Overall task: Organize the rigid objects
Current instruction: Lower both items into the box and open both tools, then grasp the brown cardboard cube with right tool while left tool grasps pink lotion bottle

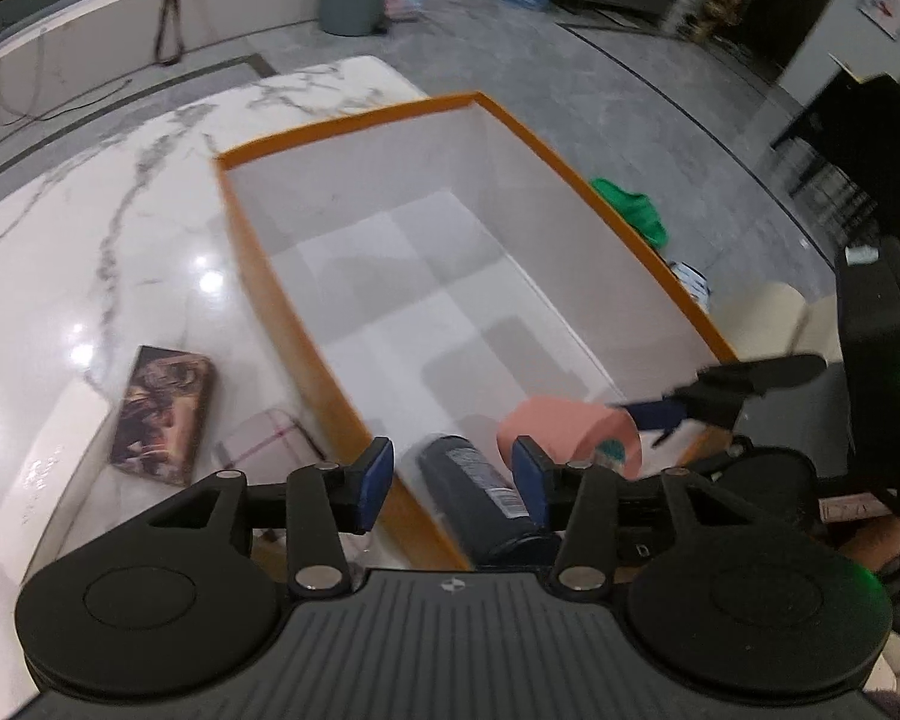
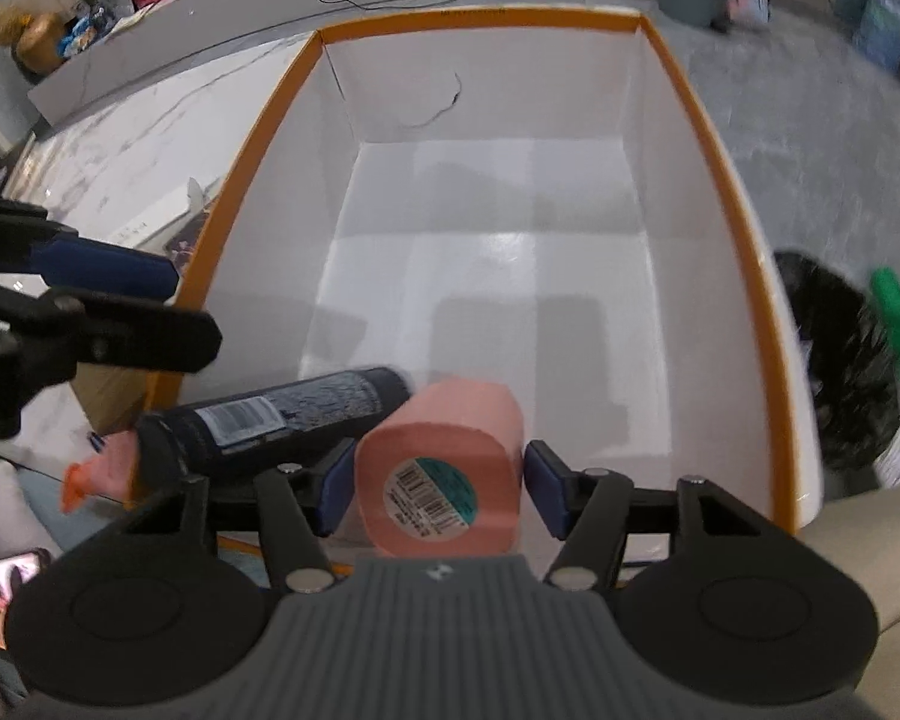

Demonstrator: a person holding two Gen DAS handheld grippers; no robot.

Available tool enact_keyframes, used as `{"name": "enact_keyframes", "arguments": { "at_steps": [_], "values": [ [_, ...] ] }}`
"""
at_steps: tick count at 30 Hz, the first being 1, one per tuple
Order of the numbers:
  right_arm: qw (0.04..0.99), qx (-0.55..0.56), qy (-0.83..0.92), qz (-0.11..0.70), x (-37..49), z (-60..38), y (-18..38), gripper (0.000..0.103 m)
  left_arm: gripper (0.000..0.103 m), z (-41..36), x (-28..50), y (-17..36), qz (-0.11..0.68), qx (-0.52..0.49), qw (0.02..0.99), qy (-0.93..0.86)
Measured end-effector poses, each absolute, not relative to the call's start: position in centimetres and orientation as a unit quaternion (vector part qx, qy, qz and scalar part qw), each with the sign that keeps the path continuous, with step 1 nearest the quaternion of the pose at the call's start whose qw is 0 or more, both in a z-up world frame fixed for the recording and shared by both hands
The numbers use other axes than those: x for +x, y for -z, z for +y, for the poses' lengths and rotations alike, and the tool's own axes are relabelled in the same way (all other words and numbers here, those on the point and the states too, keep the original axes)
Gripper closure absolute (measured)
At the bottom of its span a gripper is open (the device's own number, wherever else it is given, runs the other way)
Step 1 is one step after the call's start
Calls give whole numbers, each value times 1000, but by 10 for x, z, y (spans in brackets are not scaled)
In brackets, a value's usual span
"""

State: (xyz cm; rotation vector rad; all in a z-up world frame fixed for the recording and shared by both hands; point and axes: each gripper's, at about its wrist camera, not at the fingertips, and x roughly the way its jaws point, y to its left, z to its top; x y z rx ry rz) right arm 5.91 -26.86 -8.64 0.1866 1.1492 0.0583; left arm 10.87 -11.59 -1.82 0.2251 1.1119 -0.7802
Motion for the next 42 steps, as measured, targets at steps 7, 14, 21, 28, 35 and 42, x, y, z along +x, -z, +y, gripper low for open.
{"name": "enact_keyframes", "arguments": {
  "at_steps": [7,14,21,28,35,42],
  "values": [
    [830,98,-31,548,61,-262,83,41,49,-104,108,18,524,107,780,326],
    [853,91,-36,512,52,-259,46,36,49,-92,109,16,528,107,788,299],
    [857,71,-83,503,43,-234,31,41,49,-88,98,15,528,119,788,295],
    [847,63,-85,521,41,-225,45,59,49,-79,92,18,529,131,790,281],
    [841,45,-74,534,53,-219,60,78,49,-71,89,13,522,132,795,279],
    [845,29,-71,530,56,-214,59,77,49,-63,89,14,519,131,797,279]
  ]
}}
